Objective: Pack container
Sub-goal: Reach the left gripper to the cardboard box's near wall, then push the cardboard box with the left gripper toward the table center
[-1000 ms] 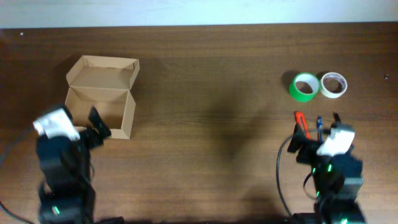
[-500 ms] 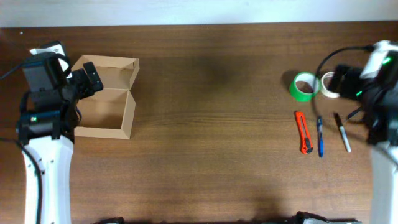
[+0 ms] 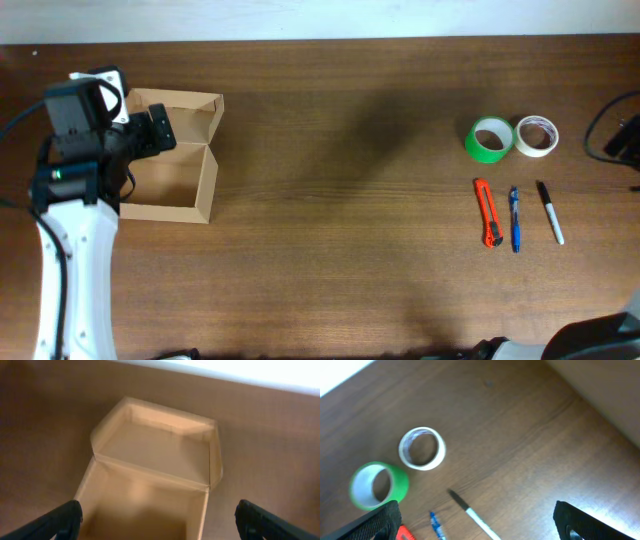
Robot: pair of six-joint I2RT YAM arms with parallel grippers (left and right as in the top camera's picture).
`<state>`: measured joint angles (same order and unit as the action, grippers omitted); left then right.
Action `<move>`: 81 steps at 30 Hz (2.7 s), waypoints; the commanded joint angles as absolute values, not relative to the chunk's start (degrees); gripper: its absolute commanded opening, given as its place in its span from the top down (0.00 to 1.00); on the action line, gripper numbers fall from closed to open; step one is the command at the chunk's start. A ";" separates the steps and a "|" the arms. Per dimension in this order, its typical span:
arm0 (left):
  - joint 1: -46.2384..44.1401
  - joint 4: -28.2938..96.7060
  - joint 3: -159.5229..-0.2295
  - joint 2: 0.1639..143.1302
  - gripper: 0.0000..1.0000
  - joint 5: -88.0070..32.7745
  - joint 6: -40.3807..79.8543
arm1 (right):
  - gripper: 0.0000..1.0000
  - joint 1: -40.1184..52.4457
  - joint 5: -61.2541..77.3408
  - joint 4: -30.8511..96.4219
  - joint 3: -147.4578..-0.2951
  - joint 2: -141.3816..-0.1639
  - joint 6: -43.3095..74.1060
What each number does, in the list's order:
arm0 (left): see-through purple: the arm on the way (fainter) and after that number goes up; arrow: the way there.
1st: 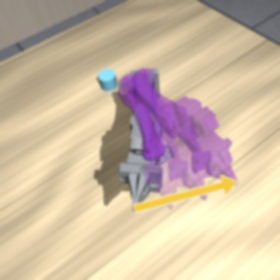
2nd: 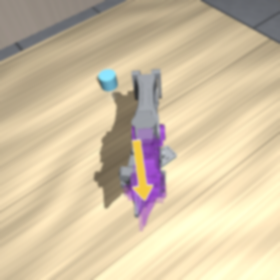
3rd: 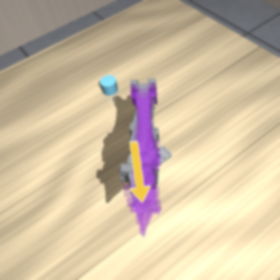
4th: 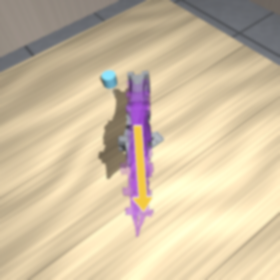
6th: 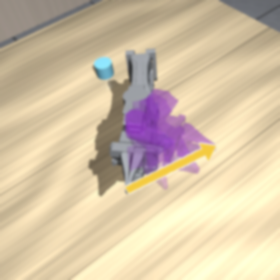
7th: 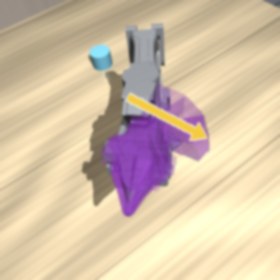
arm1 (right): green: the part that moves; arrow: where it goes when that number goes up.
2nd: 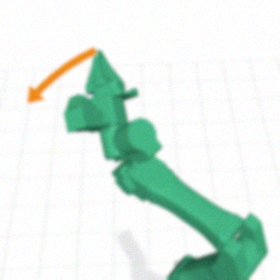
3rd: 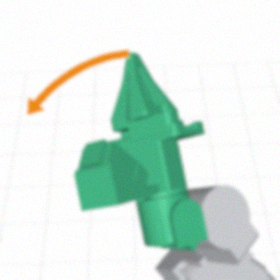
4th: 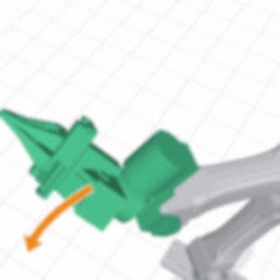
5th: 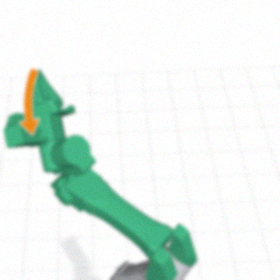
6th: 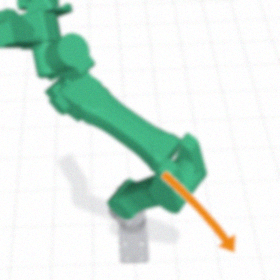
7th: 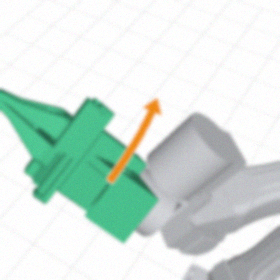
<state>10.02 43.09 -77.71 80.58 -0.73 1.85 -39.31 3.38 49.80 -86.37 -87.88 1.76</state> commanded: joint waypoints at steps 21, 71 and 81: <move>-0.21 76.47 -101.38 114.26 0.22 1.96 -1.04 | 0.01 -41.28 4.73 50.17 -87.68 -91.46 2.37; -29.02 87.85 -143.63 122.76 0.98 2.63 27.73 | 0.01 -41.28 4.73 50.17 -87.68 -91.46 2.37; -40.40 85.27 -143.63 127.09 0.98 2.79 37.28 | 0.01 -41.28 4.73 50.17 -87.68 -91.46 2.37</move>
<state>-38.11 85.89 -142.87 123.98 1.96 32.53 -41.12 4.23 50.15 -86.37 -91.15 1.76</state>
